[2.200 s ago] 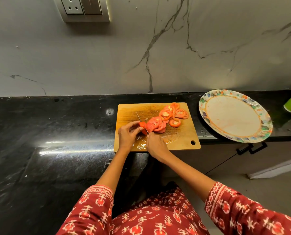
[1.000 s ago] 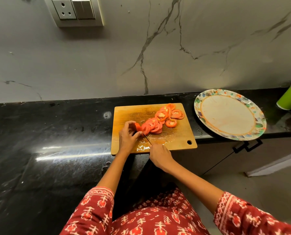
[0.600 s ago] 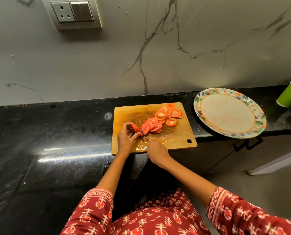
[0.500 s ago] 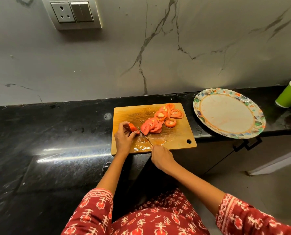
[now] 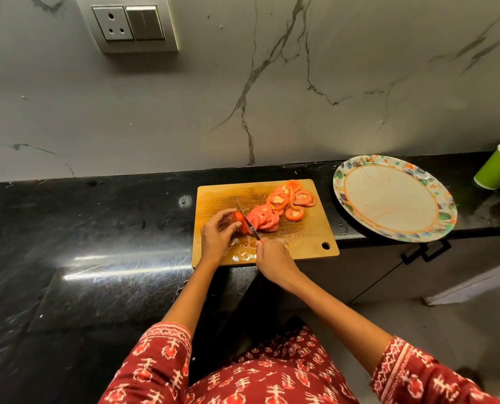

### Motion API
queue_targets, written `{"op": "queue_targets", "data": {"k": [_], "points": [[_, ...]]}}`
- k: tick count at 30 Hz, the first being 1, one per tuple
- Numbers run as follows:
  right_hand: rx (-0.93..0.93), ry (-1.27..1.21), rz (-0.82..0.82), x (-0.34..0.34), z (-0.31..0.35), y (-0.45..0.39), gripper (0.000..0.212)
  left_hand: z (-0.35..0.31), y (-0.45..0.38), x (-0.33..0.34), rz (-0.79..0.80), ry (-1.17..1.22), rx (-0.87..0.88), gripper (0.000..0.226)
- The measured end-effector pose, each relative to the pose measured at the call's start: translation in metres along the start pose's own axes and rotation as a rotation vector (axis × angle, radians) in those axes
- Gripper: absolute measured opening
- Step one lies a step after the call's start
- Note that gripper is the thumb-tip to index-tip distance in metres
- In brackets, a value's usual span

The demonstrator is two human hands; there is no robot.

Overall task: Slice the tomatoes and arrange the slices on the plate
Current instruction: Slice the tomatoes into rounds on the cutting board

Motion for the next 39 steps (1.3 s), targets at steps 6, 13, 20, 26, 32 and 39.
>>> {"op": "queue_targets", "data": {"k": [6,13,20,26,32,39], "points": [[-0.007,-0.020,0.008,0.000,0.004,-0.002,0.029,0.000,-0.003,-0.002,-0.032,0.012,-0.017,0.033],[-0.015,-0.023,-0.006,-0.001,0.002,-0.006,0.031,0.000,-0.006,0.000,-0.033,0.057,-0.043,0.033],[-0.022,-0.017,-0.009,0.002,0.001,-0.013,0.032,-0.001,-0.009,0.001,-0.033,0.041,-0.055,0.033],[-0.023,-0.008,-0.007,0.001,0.001,-0.014,0.034,-0.004,-0.011,0.000,-0.012,0.018,-0.049,0.032],[-0.015,0.012,0.007,0.000,0.006,-0.021,0.037,-0.007,-0.011,0.000,-0.030,-0.016,-0.027,0.031],[-0.016,0.026,0.042,-0.004,0.022,-0.036,0.032,-0.007,-0.005,0.002,-0.025,-0.014,0.003,0.030]]}}
Point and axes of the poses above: each hand's wrist, its own y-axis away from the middle knuckle, its own x-axis out of the palm, z = x × y, the point moved 1 cm from there along -y, towards the middle knuckle, and after that the axes turned 6 degrees about x, right-handed, at the moved point
